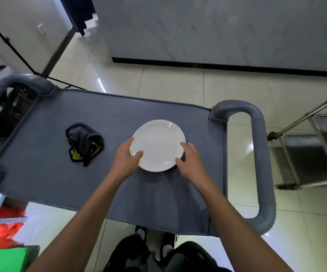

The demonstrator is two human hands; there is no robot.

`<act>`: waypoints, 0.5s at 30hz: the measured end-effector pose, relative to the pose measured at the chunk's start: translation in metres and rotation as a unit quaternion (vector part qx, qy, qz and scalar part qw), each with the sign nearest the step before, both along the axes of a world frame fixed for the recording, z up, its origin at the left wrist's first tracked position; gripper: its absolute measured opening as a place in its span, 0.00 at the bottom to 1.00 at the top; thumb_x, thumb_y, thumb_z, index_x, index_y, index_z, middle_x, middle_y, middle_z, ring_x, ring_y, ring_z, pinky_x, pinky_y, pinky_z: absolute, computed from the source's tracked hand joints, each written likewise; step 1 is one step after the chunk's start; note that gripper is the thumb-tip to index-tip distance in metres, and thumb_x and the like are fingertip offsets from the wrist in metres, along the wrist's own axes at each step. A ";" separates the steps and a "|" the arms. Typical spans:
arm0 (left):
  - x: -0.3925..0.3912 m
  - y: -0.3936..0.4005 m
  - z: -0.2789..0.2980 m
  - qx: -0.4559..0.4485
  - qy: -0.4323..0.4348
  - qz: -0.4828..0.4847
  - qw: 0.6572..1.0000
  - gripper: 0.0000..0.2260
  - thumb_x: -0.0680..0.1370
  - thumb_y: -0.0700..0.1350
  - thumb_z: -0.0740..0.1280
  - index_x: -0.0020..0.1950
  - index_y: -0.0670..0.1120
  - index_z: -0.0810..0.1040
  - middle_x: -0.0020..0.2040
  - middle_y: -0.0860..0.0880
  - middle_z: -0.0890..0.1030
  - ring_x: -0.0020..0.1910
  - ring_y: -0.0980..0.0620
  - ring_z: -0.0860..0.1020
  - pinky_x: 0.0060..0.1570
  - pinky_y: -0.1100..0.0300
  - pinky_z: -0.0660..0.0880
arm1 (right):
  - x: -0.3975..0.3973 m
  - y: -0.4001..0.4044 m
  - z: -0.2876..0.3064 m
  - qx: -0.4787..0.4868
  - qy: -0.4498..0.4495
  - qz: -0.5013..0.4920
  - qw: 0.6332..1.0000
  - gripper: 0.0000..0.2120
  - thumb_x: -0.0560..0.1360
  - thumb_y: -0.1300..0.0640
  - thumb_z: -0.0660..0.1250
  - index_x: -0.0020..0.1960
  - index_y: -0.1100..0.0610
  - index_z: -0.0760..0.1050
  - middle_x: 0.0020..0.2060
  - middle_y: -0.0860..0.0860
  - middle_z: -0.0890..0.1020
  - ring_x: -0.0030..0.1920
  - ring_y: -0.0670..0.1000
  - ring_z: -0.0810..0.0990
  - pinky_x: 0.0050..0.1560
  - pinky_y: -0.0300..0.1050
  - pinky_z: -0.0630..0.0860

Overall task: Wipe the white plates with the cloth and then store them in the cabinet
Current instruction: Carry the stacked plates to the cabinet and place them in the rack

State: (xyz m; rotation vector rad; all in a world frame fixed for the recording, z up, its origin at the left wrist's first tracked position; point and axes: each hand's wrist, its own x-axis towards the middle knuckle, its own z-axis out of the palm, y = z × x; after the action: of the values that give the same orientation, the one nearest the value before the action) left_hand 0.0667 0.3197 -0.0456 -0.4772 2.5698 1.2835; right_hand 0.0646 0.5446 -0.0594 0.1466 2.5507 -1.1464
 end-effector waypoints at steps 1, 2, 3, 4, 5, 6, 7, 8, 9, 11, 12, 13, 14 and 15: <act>-0.009 -0.002 -0.003 0.003 -0.007 0.006 1.000 0.25 0.80 0.45 0.67 0.77 0.50 0.68 0.76 0.49 0.69 0.74 0.48 0.67 0.73 0.48 0.66 | -0.004 -0.002 -0.002 0.003 -0.005 -0.009 1.000 0.29 0.77 0.61 0.65 0.77 0.57 0.63 0.70 0.53 0.66 0.68 0.55 0.68 0.69 0.47 0.67; -0.016 -0.003 -0.007 0.011 -0.017 0.011 1.000 0.25 0.79 0.45 0.67 0.77 0.50 0.68 0.75 0.49 0.70 0.73 0.48 0.68 0.72 0.48 0.67 | -0.008 -0.003 -0.003 0.006 -0.011 -0.016 1.000 0.29 0.77 0.60 0.65 0.77 0.57 0.62 0.71 0.53 0.66 0.68 0.55 0.68 0.69 0.49 0.68; -0.024 -0.005 -0.011 0.021 -0.027 0.016 0.999 0.25 0.79 0.45 0.67 0.77 0.50 0.69 0.75 0.48 0.70 0.73 0.48 0.69 0.72 0.48 0.68 | -0.012 -0.005 -0.005 0.009 -0.018 -0.023 1.000 0.29 0.77 0.60 0.65 0.77 0.56 0.62 0.71 0.53 0.66 0.69 0.55 0.68 0.70 0.51 0.68; -0.030 -0.007 -0.016 0.030 -0.036 0.020 0.999 0.25 0.79 0.46 0.67 0.77 0.50 0.68 0.76 0.48 0.69 0.73 0.47 0.69 0.71 0.49 0.68 | -0.015 -0.007 -0.007 0.011 -0.022 -0.031 0.999 0.30 0.77 0.60 0.65 0.77 0.56 0.62 0.70 0.53 0.67 0.69 0.55 0.68 0.70 0.52 0.68; -0.036 -0.008 -0.020 0.034 -0.043 0.021 0.998 0.26 0.79 0.46 0.67 0.77 0.50 0.68 0.76 0.48 0.69 0.73 0.47 0.69 0.71 0.51 0.67 | -0.017 -0.009 -0.008 0.013 -0.023 -0.039 0.999 0.30 0.77 0.60 0.66 0.77 0.56 0.62 0.70 0.53 0.68 0.69 0.55 0.68 0.70 0.53 0.68; -0.042 -0.009 -0.025 0.037 -0.048 0.020 0.998 0.26 0.80 0.46 0.68 0.77 0.50 0.68 0.76 0.48 0.68 0.73 0.47 0.68 0.69 0.52 0.67 | -0.020 -0.011 -0.009 0.015 -0.024 -0.048 0.998 0.30 0.76 0.60 0.66 0.77 0.56 0.62 0.69 0.53 0.68 0.68 0.55 0.69 0.69 0.53 0.69; -0.047 -0.010 -0.029 0.041 -0.053 0.018 0.998 0.26 0.80 0.46 0.68 0.77 0.51 0.67 0.76 0.49 0.68 0.73 0.47 0.68 0.69 0.52 0.68 | -0.023 -0.013 -0.010 0.015 -0.025 -0.057 0.998 0.31 0.76 0.60 0.66 0.76 0.55 0.62 0.68 0.52 0.70 0.67 0.55 0.70 0.68 0.53 0.70; -0.052 -0.011 -0.032 0.050 -0.057 0.017 0.997 0.26 0.80 0.46 0.68 0.77 0.52 0.67 0.76 0.49 0.68 0.72 0.47 0.69 0.69 0.50 0.69 | -0.026 -0.015 -0.012 0.012 -0.026 -0.066 0.997 0.31 0.75 0.61 0.66 0.76 0.53 0.62 0.66 0.52 0.71 0.66 0.55 0.71 0.67 0.53 0.71; -0.056 -0.012 -0.036 0.057 -0.061 0.015 0.996 0.26 0.79 0.44 0.67 0.77 0.52 0.67 0.76 0.49 0.68 0.72 0.46 0.69 0.70 0.49 0.70 | -0.028 -0.017 -0.013 0.008 -0.026 -0.073 0.997 0.32 0.74 0.61 0.66 0.76 0.52 0.62 0.65 0.52 0.72 0.65 0.55 0.71 0.65 0.53 0.72; -0.060 -0.013 -0.042 0.054 -0.058 0.001 0.997 0.27 0.79 0.41 0.67 0.78 0.52 0.67 0.76 0.49 0.67 0.73 0.47 0.68 0.70 0.49 0.69 | -0.031 -0.020 -0.016 0.000 -0.026 -0.089 0.996 0.34 0.73 0.62 0.66 0.77 0.50 0.61 0.66 0.51 0.72 0.66 0.54 0.71 0.66 0.54 0.72; -0.062 -0.014 -0.045 0.048 -0.054 -0.008 0.997 0.28 0.78 0.40 0.67 0.77 0.52 0.67 0.76 0.49 0.67 0.73 0.47 0.67 0.70 0.49 0.68 | -0.033 -0.021 -0.018 -0.004 -0.025 -0.096 0.995 0.34 0.74 0.63 0.66 0.77 0.51 0.60 0.69 0.51 0.72 0.68 0.54 0.70 0.68 0.54 0.70; -0.065 -0.014 -0.047 0.042 -0.049 -0.019 0.998 0.28 0.78 0.39 0.67 0.77 0.52 0.67 0.76 0.49 0.67 0.73 0.47 0.67 0.70 0.49 0.68 | -0.034 -0.022 -0.021 -0.005 -0.024 -0.104 0.994 0.35 0.74 0.63 0.66 0.78 0.52 0.59 0.72 0.51 0.70 0.71 0.54 0.68 0.71 0.53 0.68; -0.067 -0.014 -0.049 0.039 -0.046 -0.028 0.998 0.29 0.78 0.38 0.67 0.77 0.52 0.67 0.75 0.49 0.68 0.72 0.47 0.67 0.70 0.49 0.68 | -0.034 -0.023 -0.023 -0.003 -0.024 -0.112 0.993 0.35 0.75 0.64 0.67 0.79 0.53 0.58 0.73 0.52 0.69 0.72 0.54 0.66 0.72 0.52 0.66; -0.069 -0.014 -0.050 0.037 -0.042 -0.034 0.998 0.28 0.77 0.37 0.67 0.77 0.52 0.67 0.74 0.49 0.68 0.72 0.47 0.68 0.70 0.49 0.68 | -0.034 -0.024 -0.026 0.000 -0.024 -0.120 0.992 0.35 0.75 0.64 0.67 0.79 0.54 0.58 0.74 0.53 0.67 0.73 0.54 0.65 0.73 0.49 0.64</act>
State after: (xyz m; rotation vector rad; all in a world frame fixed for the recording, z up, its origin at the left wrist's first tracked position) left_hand -0.0026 0.3060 -0.0957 -0.4174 2.4390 1.3020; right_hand 0.0302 0.5208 -0.0849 0.4869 2.5417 -1.2094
